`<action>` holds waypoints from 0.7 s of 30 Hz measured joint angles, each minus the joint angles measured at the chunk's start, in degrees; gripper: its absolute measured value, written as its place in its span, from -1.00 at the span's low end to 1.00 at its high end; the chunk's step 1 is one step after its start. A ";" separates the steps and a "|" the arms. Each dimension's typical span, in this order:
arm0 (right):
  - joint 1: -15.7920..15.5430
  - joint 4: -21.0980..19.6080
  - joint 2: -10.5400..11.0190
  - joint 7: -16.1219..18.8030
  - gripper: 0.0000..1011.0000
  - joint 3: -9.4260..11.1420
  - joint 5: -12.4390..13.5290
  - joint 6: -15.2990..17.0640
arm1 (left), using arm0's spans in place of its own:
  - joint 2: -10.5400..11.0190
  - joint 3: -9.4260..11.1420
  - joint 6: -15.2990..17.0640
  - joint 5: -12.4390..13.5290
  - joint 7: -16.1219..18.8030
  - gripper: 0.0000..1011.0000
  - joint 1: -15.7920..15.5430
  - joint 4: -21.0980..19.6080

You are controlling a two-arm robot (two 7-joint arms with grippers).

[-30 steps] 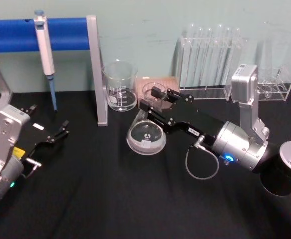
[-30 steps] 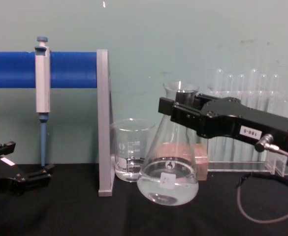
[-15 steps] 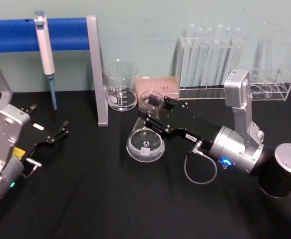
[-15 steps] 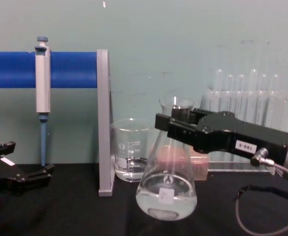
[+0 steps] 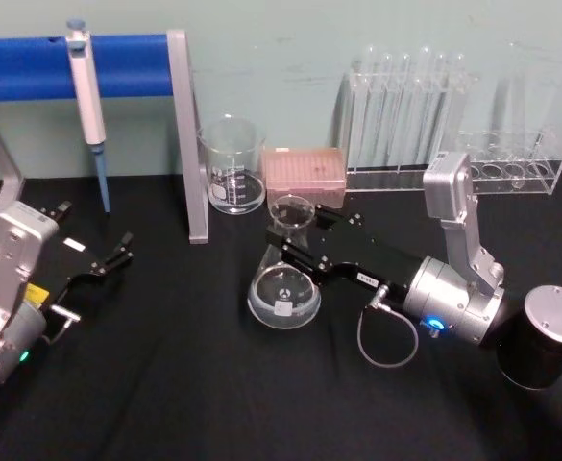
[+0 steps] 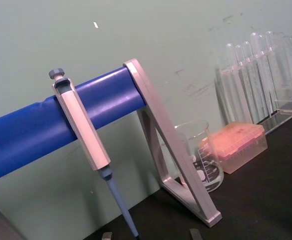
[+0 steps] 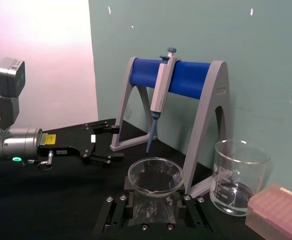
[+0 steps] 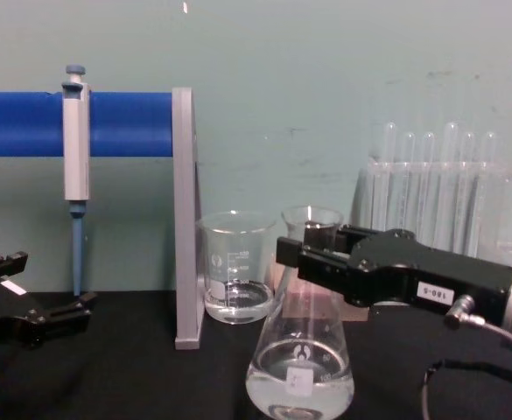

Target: Grasp the erlenmeyer flask with one hand, shake it three times, then place it back.

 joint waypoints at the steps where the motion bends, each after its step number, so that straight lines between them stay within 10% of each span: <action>1: 0.02 0.22 -0.02 0.09 -0.10 -0.07 -0.03 0.02 | 0.00 0.00 0.00 0.00 0.00 0.98 0.00 0.00; 21: 0.35 2.89 -0.28 1.17 -0.10 -1.15 -0.55 0.38 | 0.00 0.00 0.00 0.00 0.00 0.98 0.00 0.00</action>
